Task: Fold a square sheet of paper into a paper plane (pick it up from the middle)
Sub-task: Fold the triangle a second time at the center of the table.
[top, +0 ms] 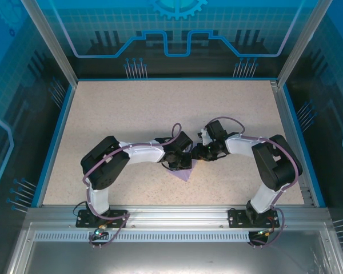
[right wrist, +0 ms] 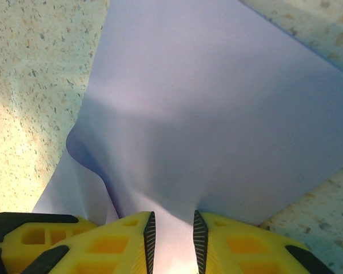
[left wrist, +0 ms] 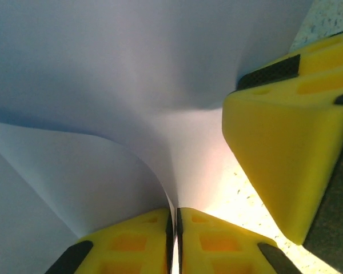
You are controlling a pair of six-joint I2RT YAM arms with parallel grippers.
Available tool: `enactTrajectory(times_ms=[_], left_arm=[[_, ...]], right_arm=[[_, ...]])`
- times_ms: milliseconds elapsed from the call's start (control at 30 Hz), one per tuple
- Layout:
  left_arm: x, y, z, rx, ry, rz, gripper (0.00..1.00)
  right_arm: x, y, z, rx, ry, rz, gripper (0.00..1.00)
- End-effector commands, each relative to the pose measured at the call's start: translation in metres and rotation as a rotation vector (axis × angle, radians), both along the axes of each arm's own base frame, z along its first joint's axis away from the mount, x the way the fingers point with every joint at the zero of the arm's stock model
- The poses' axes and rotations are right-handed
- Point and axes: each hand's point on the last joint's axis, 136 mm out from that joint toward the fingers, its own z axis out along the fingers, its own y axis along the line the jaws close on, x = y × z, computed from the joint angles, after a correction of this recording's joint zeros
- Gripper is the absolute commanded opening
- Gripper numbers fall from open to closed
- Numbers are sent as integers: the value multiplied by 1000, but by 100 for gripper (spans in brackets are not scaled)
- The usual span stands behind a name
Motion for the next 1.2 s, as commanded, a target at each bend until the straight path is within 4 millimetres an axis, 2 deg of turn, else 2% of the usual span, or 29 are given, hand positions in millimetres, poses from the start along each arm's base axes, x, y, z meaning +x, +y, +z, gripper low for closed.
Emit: enactTrajectory(times_ms=[0,133,233,467,833,1067,1167], left_arm=[[-4,8,-18,67,9,-19,21],[-4,8,-17,61,4,-18,38],[-4,8,-15,49,-6,-19,47],[-5,6,-7,1,-41,-19,54],[-8,15,-2,-37,-85,8,47],[-11,16,0,-56,-89,6,25],[-12,16,-2,-59,-83,4,20]], right_arm=[[-14,-5,-8,-10,53,17,28],[-14,-4,-7,-3,52,14,28],[-14,-3,-6,3,52,16,28],[-13,0,-4,21,52,13,28],[-6,-4,5,31,29,-9,28],[-6,-5,7,39,28,-13,27],[-6,-5,9,44,26,-16,27]])
